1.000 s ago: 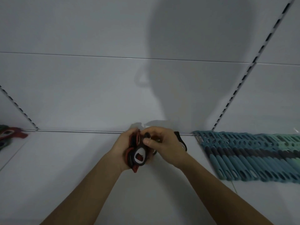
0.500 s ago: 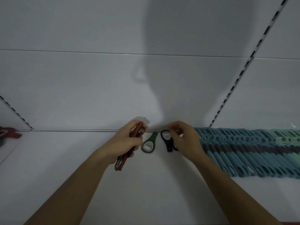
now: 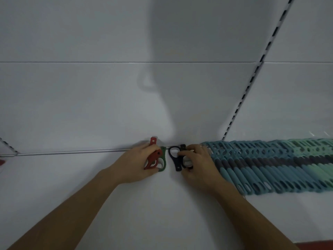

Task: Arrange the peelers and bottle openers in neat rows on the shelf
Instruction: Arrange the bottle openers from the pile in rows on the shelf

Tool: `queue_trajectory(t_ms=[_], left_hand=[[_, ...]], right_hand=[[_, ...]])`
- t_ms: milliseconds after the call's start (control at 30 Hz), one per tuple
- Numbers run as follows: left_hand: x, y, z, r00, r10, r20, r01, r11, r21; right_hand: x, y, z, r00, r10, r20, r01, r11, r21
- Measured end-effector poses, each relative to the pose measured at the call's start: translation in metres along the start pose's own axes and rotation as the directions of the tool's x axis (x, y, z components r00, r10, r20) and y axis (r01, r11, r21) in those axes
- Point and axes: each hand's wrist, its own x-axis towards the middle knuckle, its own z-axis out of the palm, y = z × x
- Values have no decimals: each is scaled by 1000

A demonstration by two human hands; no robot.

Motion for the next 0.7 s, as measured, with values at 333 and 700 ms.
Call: queue_trajectory(t_ms=[333,700], left_hand=[[10,13,30,991,-81,-108,82,997,3],[13,16,30,992,-102,-80,99,995,-32]], right_hand=[[-2,3,-2,1000,-12,10,12,1000,23],[-1,3,5,997,-60,-43,59,997,-45]])
